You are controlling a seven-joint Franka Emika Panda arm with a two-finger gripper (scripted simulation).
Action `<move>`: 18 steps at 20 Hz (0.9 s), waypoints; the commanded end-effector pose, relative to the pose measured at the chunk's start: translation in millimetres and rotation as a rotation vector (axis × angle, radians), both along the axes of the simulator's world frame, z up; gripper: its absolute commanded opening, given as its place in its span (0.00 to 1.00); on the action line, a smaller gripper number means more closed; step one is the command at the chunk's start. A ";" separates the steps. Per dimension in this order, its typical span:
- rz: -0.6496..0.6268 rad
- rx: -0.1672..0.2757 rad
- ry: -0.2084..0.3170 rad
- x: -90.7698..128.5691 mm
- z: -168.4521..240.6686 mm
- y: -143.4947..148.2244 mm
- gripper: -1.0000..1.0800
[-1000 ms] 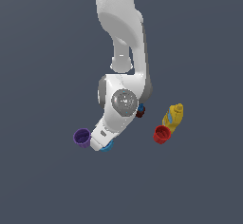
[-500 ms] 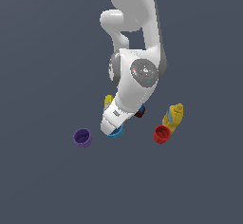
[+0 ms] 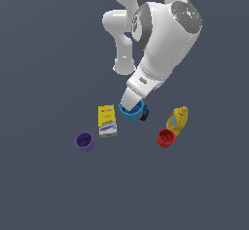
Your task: Pick up a designated object from a clutter of objects.
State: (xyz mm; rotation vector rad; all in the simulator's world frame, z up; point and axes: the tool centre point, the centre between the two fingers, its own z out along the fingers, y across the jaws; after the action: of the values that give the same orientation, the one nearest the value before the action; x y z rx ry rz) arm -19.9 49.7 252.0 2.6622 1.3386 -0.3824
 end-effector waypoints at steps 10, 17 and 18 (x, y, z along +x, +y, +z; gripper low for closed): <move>0.001 0.001 -0.002 -56.0 112.9 74.5 0.00; 0.001 0.002 -0.002 -81.4 168.9 111.5 0.00; 0.001 0.002 -0.002 -83.9 174.9 115.7 0.00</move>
State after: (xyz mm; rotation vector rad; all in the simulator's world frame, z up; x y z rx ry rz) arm -99.1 158.8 415.9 2.6624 1.3416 -0.3799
